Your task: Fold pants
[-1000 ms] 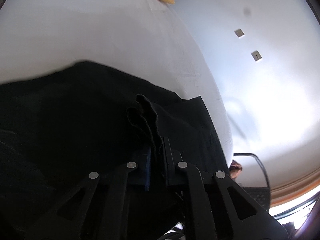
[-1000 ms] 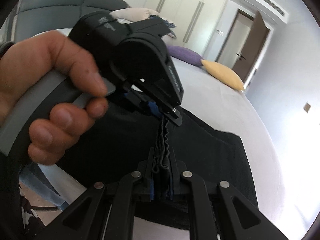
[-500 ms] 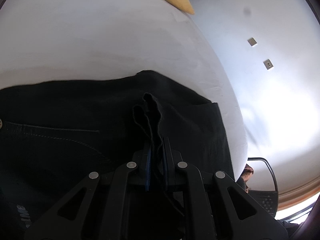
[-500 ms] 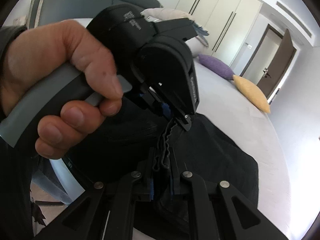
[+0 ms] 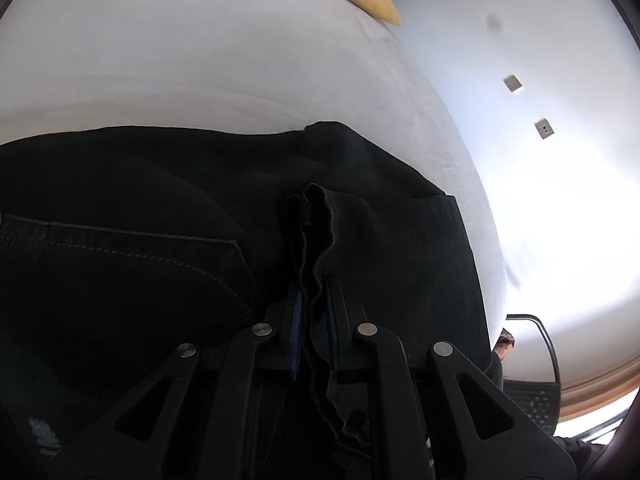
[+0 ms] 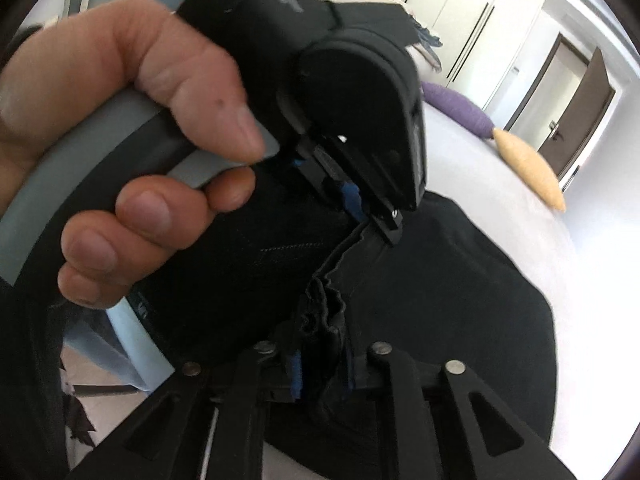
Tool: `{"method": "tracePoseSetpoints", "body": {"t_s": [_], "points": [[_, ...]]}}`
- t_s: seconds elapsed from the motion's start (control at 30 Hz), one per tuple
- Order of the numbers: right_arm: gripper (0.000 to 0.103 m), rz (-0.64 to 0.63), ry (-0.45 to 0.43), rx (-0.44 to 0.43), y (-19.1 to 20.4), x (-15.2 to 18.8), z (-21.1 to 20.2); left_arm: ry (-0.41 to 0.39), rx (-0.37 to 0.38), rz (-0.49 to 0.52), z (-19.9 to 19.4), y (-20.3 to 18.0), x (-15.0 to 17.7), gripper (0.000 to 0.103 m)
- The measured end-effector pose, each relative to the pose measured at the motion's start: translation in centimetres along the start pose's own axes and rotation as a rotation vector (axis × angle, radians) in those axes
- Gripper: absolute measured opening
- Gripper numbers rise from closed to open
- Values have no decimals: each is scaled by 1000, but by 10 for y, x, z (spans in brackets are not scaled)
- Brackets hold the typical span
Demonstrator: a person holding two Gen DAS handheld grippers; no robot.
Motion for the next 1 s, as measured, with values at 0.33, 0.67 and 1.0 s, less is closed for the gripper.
{"method": "tracePoseSetpoints", "body": {"t_s": [0.33,0.67,1.0], "points": [[57,332,-13,-353,-57,12,-51,-101,-263,157,-48,-18,-9,11],[11,890,-20,-528,-253,40,-46,-44,-344,359,9,-53,38,11],[11,1079,89,-687,-308,28,39,-36,-371,356,14,-51,38,11]]}}
Point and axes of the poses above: each gripper's, at about its wrist camera, not at the fingertips, and z roughly the way its jaws point, y to its left, x to its underside, the point moved 10 cm from there along z, roughly the way its jaws point, and after that the axes turned 5 degrees about z, right-handed, at the moved point
